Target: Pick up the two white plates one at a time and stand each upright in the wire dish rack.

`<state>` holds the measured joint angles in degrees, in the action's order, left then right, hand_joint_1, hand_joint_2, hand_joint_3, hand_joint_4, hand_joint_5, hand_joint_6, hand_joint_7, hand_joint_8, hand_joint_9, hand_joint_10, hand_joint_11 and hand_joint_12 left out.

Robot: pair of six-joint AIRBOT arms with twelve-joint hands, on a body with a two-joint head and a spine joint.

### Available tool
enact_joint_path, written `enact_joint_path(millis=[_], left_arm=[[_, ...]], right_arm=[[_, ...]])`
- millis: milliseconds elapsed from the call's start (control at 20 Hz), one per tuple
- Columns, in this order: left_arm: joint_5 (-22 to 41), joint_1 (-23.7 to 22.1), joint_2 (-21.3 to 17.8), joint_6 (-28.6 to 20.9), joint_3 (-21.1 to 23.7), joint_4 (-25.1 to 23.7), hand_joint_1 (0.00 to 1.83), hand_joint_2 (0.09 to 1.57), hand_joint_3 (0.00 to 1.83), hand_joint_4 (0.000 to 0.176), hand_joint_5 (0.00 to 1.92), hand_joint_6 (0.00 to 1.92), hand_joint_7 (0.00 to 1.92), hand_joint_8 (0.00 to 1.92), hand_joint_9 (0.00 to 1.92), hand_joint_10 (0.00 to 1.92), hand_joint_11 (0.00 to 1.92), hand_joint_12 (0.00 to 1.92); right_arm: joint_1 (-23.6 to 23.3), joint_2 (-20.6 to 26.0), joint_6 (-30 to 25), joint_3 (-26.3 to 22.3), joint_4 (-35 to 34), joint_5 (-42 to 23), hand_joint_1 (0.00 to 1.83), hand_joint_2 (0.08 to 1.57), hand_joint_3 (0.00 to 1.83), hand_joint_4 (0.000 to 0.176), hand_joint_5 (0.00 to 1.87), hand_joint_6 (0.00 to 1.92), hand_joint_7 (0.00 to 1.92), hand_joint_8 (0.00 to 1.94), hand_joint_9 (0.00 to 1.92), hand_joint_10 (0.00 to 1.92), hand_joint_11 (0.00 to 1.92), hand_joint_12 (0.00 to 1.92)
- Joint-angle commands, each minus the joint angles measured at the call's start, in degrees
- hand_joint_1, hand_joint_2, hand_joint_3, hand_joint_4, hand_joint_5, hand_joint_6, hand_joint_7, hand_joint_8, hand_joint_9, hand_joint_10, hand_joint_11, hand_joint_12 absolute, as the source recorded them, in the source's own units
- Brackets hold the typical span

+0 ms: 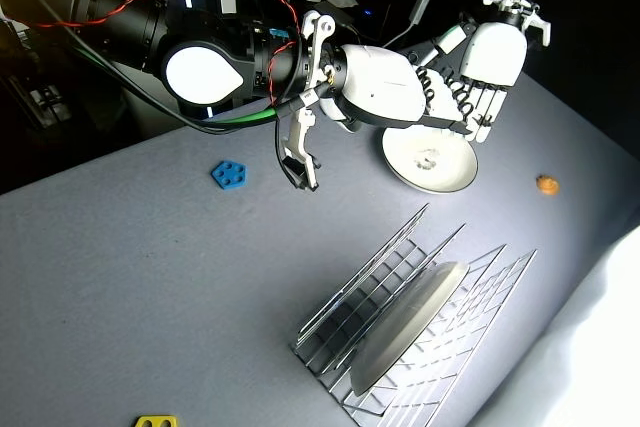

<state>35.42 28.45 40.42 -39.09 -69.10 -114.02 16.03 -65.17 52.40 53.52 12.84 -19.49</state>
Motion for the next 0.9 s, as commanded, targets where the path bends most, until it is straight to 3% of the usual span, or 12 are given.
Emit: enact_joint_path(millis=[0, 300, 850], left_arm=[[-0.73, -0.28, -0.53, -0.12, 0.06, 1.68, 0.0, 1.05, 0.0, 0.0, 0.01, 0.0, 0.01, 0.0, 0.0, 0.0, 0.0, 0.0], [-0.77, 0.0, 0.47, -0.12, -0.36, 1.21, 0.0, 1.05, 0.0, 0.0, 0.01, 0.0, 0.02, 0.01, 0.0, 0.0, 0.0, 0.0], [-1.52, 5.23, 3.22, -0.11, -0.91, 1.24, 0.0, 1.06, 0.01, 0.0, 0.03, 0.01, 0.05, 0.01, 0.03, 0.01, 0.0, 0.0]], right_arm=[[-0.34, 0.28, -0.03, -0.45, -0.44, -6.99, 1.07, 0.89, 0.0, 0.0, 0.0, 0.0, 0.0, 0.0, 0.0, 0.0, 0.0, 0.11], [-0.3, 0.28, -0.03, -0.5, -0.44, -6.99, 1.07, 0.89, 0.0, 0.0, 0.0, 0.0, 0.0, 0.0, 0.0, 0.0, 0.0, 0.09], [-0.04, 0.29, -0.02, -0.62, -0.44, -6.99, 1.11, 0.9, 0.0, 0.0, 0.0, 0.0, 0.0, 0.0, 0.0, 0.0, 0.0, 0.07]])
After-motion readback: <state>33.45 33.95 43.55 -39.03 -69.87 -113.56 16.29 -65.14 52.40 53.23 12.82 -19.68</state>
